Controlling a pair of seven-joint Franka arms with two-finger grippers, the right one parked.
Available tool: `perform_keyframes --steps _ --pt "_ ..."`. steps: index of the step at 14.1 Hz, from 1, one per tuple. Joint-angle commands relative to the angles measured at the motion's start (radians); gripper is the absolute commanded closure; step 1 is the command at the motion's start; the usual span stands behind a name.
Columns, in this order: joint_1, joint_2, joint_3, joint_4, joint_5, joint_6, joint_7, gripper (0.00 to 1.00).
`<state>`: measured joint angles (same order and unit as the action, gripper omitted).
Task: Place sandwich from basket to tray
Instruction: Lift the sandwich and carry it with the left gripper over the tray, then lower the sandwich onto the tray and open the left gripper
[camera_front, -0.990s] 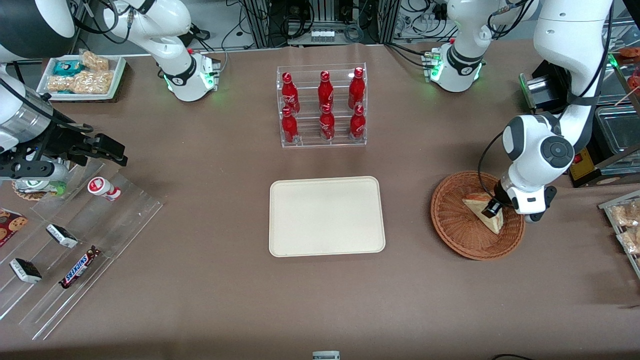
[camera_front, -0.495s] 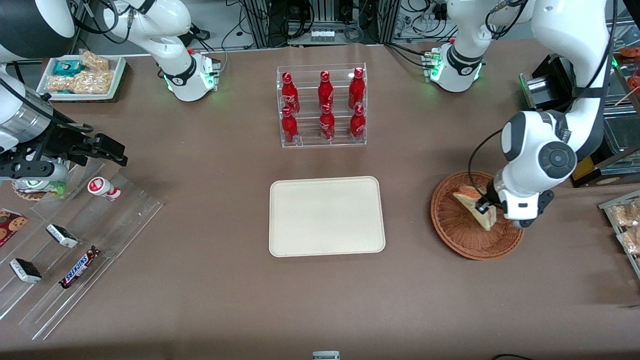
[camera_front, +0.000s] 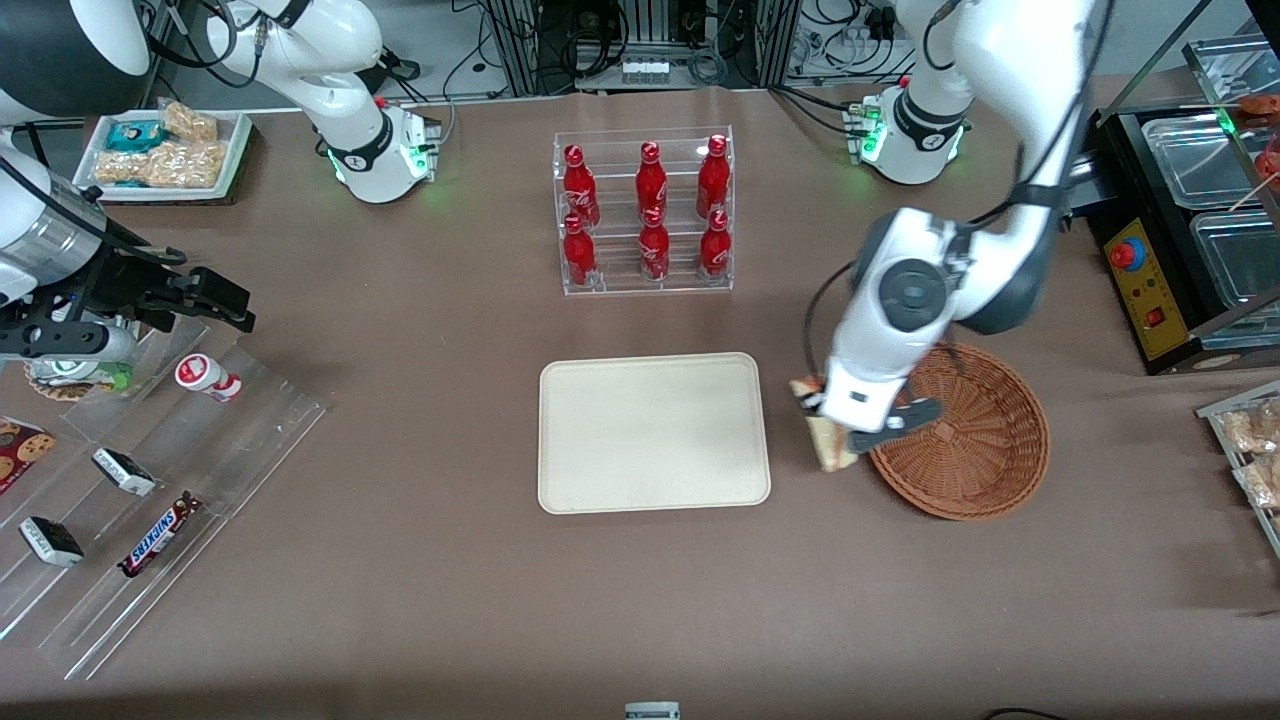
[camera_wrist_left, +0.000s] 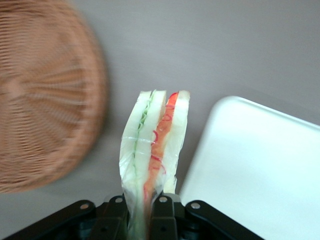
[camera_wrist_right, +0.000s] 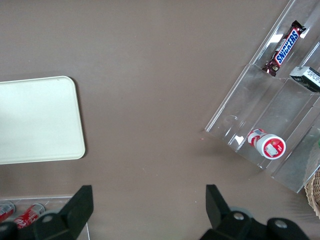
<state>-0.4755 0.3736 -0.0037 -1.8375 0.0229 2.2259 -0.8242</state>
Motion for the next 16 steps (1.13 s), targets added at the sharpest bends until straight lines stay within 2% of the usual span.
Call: perform_keyframes --steps 1,6,11,12,13,14,16 --pt "-0.119 0.134 0.016 0.159 0.002 0.005 -0.001 0.91" --pt "-0.242 0.306 0.016 0.358 0.009 0.014 -0.049 0.92" --pt "-0.282 0.386 0.016 0.368 0.011 0.145 -0.069 0.90" --pt "-0.282 0.404 0.016 0.366 0.011 0.181 -0.069 0.82" --pt "-0.282 0.410 0.016 0.365 0.009 0.189 -0.069 0.50" --pt "-0.282 0.407 0.016 0.362 0.009 0.187 -0.070 0.00" --pt "-0.279 0.371 0.016 0.363 0.002 0.172 -0.070 0.00"
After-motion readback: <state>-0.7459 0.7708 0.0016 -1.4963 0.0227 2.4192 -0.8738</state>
